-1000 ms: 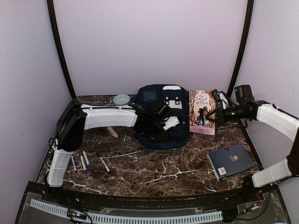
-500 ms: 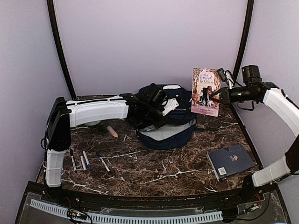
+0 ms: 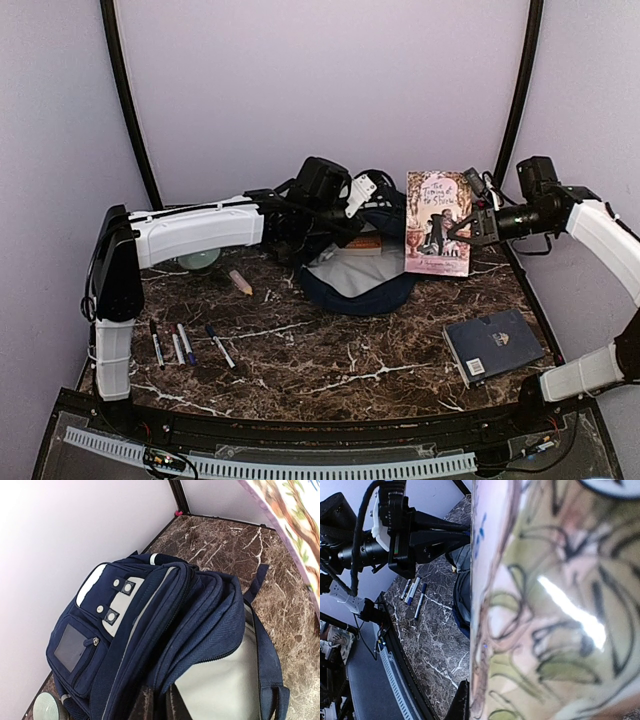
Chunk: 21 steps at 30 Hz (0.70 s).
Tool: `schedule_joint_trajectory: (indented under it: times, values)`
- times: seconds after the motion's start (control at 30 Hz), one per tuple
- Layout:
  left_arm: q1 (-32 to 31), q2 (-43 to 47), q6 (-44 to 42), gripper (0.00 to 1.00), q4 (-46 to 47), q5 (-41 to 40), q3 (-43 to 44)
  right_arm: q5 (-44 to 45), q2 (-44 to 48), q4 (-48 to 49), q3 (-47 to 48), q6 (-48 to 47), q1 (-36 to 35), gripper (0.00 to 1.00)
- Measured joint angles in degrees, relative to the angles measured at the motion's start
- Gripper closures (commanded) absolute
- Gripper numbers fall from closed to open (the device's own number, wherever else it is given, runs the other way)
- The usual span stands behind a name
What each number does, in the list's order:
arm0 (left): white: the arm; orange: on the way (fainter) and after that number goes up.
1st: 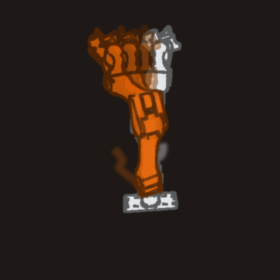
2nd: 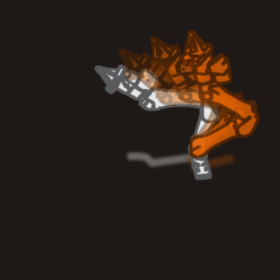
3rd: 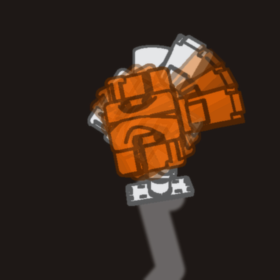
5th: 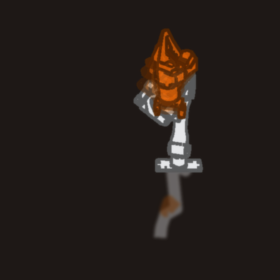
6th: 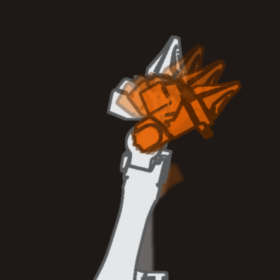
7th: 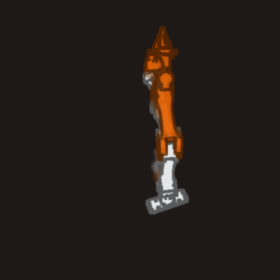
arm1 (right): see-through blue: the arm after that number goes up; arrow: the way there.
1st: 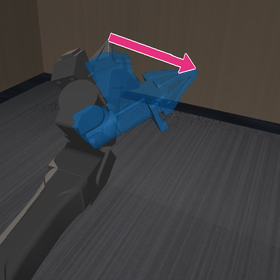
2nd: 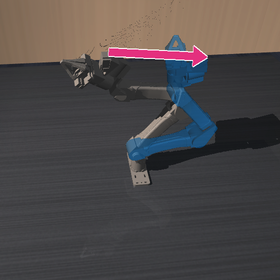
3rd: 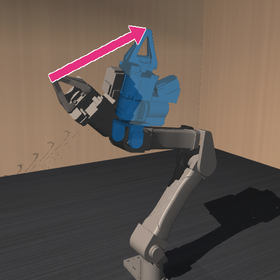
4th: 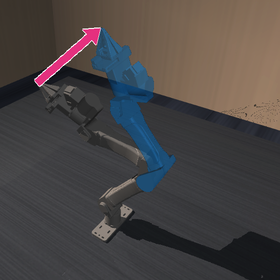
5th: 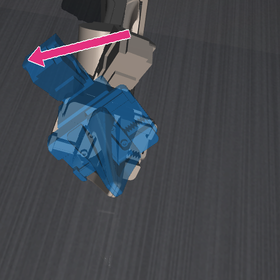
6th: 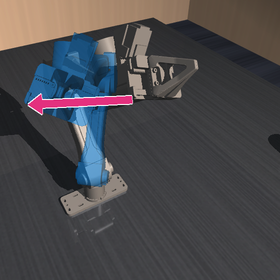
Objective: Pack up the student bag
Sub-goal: Place the book in the largest pocket of the bag.
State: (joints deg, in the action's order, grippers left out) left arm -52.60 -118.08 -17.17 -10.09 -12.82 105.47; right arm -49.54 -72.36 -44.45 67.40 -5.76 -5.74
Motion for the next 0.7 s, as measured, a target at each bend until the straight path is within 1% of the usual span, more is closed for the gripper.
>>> schedule_joint_trajectory:
  times: [0.2, 0.4, 0.57, 0.7]
  values:
    - [1.7, -0.1, 4.4, 1.0, 1.4, 3.5, 2.0, -2.1, -0.4, -1.0, -4.2, 1.4, -1.1, 1.0]
    - [2.1, -1.7, 8.0, 1.0, 2.3, 4.8, 5.9, -4.2, -4.1, -1.0, -7.8, 2.4, -5.3, 1.0]
    - [2.1, -2.1, 10.0, 1.0, 2.7, 5.6, 6.3, -7.8, -11.3, -1.9, -8.0, 0.4, -9.5, 1.0]
    - [2.1, -2.2, 11.3, 1.0, 2.7, 6.4, 6.3, -11.5, -19.8, -3.3, -5.8, 0.0, -10.2, 1.0]
